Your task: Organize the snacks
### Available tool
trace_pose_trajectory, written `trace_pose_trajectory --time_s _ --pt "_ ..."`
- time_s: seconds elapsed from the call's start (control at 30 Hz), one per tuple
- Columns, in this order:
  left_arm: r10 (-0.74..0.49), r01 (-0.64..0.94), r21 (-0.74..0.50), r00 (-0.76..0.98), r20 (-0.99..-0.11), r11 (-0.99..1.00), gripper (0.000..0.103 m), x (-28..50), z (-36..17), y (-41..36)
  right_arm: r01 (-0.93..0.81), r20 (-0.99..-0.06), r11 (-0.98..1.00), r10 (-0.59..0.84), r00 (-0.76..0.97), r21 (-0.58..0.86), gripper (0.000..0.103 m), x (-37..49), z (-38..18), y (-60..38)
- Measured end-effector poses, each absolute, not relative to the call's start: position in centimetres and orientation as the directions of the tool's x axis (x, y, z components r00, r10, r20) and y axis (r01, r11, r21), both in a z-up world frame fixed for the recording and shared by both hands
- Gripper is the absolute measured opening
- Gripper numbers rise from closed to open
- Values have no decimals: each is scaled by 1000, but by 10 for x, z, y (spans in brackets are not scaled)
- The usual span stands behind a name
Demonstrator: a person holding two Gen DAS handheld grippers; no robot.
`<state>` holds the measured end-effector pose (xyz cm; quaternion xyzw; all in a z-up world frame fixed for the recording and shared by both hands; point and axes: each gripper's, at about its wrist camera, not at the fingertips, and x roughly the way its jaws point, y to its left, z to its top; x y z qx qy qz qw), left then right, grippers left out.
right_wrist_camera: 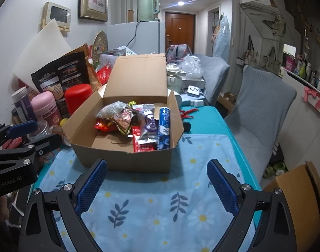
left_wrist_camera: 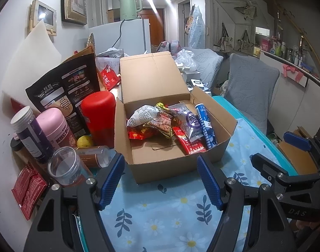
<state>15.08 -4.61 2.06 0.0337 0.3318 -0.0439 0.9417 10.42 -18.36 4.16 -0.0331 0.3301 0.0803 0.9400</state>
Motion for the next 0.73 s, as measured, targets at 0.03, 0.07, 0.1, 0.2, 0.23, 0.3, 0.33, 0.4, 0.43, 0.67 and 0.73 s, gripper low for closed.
trace_pose_trajectory --time_s 0.03,0.07,0.1,0.2,0.23,0.3,0.33,0.4,0.43,0.67,0.73 --pt "-59 105 35 775 -629 994 71 151 21 -46 -172 -626 985 129 769 -9 97 104 42 -184" --pt "-59 105 36 774 -630 994 71 151 21 -46 -172 -626 985 128 769 -9 97 104 42 -183" --pt "-58 104 36 775 -630 994 71 151 21 -46 -172 -626 985 128 769 -9 97 104 42 -184" --pt "-59 103 34 774 -630 994 71 151 20 -47 -172 -626 985 128 769 -11 97 104 42 -184" --pt "-58 103 35 774 -630 994 71 151 20 -47 -173 -625 985 128 770 -11 97 104 42 -183" --pt "-58 102 34 773 -632 994 71 151 20 -46 -173 -625 985 128 770 -12 97 104 43 -184" --pt "-58 102 34 772 -633 994 71 151 20 -46 -172 -625 985 128 770 -11 97 104 42 -183" --pt "-58 103 35 771 -634 994 71 151 20 -47 -173 -624 985 127 771 -12 97 104 43 -183" --pt "-58 104 36 771 -634 994 71 151 20 -47 -174 -624 985 128 771 -13 97 104 44 -183" --pt "-63 109 34 773 -631 993 71 154 21 -47 -175 -623 984 126 772 -17 97 106 46 -182" --pt "-64 108 32 777 -627 994 71 154 20 -47 -171 -622 985 123 773 -18 97 106 46 -182"
